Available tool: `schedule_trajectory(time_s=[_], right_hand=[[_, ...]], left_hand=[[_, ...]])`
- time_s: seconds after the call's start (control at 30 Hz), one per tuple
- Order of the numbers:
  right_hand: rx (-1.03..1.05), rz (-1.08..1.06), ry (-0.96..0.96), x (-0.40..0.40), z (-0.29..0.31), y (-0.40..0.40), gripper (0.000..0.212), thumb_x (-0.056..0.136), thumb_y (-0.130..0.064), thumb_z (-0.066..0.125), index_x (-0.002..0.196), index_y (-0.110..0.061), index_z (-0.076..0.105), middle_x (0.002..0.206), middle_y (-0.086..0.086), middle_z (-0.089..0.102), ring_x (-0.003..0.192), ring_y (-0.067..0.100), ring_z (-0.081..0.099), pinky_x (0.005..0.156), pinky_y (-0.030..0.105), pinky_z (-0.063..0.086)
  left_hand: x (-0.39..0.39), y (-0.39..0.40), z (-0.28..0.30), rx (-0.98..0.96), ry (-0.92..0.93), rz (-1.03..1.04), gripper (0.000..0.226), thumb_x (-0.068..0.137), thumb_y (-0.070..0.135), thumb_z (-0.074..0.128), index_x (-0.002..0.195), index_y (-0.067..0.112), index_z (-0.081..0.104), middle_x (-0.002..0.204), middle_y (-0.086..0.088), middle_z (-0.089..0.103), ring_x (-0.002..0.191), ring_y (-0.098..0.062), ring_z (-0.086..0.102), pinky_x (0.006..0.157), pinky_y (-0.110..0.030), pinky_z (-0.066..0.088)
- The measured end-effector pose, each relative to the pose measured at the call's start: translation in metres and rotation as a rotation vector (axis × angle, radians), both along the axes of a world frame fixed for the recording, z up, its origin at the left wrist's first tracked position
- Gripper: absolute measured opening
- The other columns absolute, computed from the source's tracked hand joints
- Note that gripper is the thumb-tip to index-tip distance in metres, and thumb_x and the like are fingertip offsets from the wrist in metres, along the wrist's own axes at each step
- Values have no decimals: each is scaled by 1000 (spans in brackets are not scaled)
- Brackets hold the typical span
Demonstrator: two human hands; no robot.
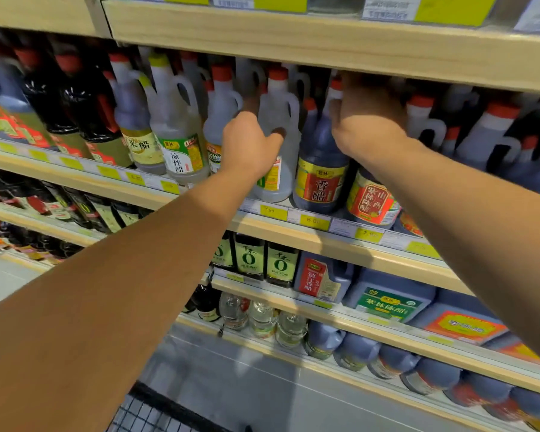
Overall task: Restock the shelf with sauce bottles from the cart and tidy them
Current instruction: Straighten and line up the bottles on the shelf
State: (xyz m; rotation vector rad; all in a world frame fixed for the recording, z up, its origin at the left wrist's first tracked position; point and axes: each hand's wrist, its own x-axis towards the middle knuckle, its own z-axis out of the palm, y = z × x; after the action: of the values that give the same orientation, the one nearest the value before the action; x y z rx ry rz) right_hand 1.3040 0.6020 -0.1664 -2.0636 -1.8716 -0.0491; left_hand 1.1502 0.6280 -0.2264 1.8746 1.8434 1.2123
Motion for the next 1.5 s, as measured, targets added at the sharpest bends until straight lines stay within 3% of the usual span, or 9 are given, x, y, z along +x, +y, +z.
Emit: schedule_trajectory(time_s=[0.23, 0.37, 0.6, 0.87, 1.07, 1.2, 1.3, 1.4, 1.5], right_hand=[[201, 65, 38, 9, -8, 9, 35, 98, -29, 38, 127, -14, 51, 131, 18, 53, 119, 39, 49, 96, 39, 39], [230, 59, 80, 8, -11, 9, 34, 98, -30, 39, 127, -16, 50, 130, 16, 54, 118, 37, 50, 93, 37, 38], [304, 68, 90, 6, -20, 5, 33, 97, -36, 43, 120, -15, 52, 115, 15, 61, 106, 38, 55, 74, 33, 33], [282, 15, 106, 4, -18, 6, 33, 99, -32, 39, 125, -17, 53, 125, 13, 58, 116, 36, 51, 89, 35, 38], [249, 19, 137, 3, -11, 3, 32, 99, -32, 40, 124, -18, 53, 126, 12, 58, 116, 36, 51, 90, 34, 38], [206, 50, 65, 1, -10, -10, 32, 96, -38, 42, 111, -12, 54, 108, 15, 59, 102, 36, 55, 76, 32, 36], [147, 61, 5, -6, -14, -33, 26, 95, -36, 46, 88, -11, 52, 86, 14, 54, 84, 32, 53, 68, 33, 34], [159, 55, 1, -13, -17, -56, 35, 89, -36, 54, 110, -8, 54, 107, 21, 58, 100, 40, 54, 80, 42, 42], [182, 152, -15, -15, -27, -79, 65, 83, -35, 59, 139, -10, 39, 132, 18, 46, 118, 40, 44, 100, 45, 36]], left_hand=[[-1, 8, -12, 23, 67, -118, 78, 77, 36, 72, 143, 13, 37, 128, -13, 58, 116, -33, 54, 94, -38, 49], [-3, 16, 1, 72, -37, -66, 62, 77, 37, 70, 129, 10, 50, 114, -13, 65, 105, -31, 60, 90, -39, 51], [11, 41, 22, 142, -42, -160, 56, 87, 16, 61, 138, 8, 41, 140, -11, 48, 128, -27, 46, 98, -20, 34], [-1, 37, 19, 231, 1, -172, 53, 86, 22, 65, 134, 8, 47, 133, -14, 52, 124, -29, 48, 99, -27, 36], [-10, 27, 26, 209, -29, -236, 49, 89, 18, 64, 134, 9, 47, 133, -10, 54, 123, -26, 49, 88, -10, 30], [-9, 15, 29, 142, -21, -186, 50, 88, 22, 64, 133, 10, 48, 131, -12, 56, 121, -29, 52, 98, -28, 42], [-13, -1, 27, 59, 61, -148, 41, 86, 26, 63, 119, 2, 56, 114, -18, 61, 106, -32, 56, 90, -39, 48], [-20, -28, 24, 11, 180, -116, 39, 88, 34, 61, 107, 1, 52, 108, -19, 54, 103, -33, 51, 78, -35, 39], [-30, -61, 19, -14, 214, -184, 54, 90, 33, 61, 132, 4, 44, 134, -17, 47, 126, -32, 43, 94, -38, 38]])
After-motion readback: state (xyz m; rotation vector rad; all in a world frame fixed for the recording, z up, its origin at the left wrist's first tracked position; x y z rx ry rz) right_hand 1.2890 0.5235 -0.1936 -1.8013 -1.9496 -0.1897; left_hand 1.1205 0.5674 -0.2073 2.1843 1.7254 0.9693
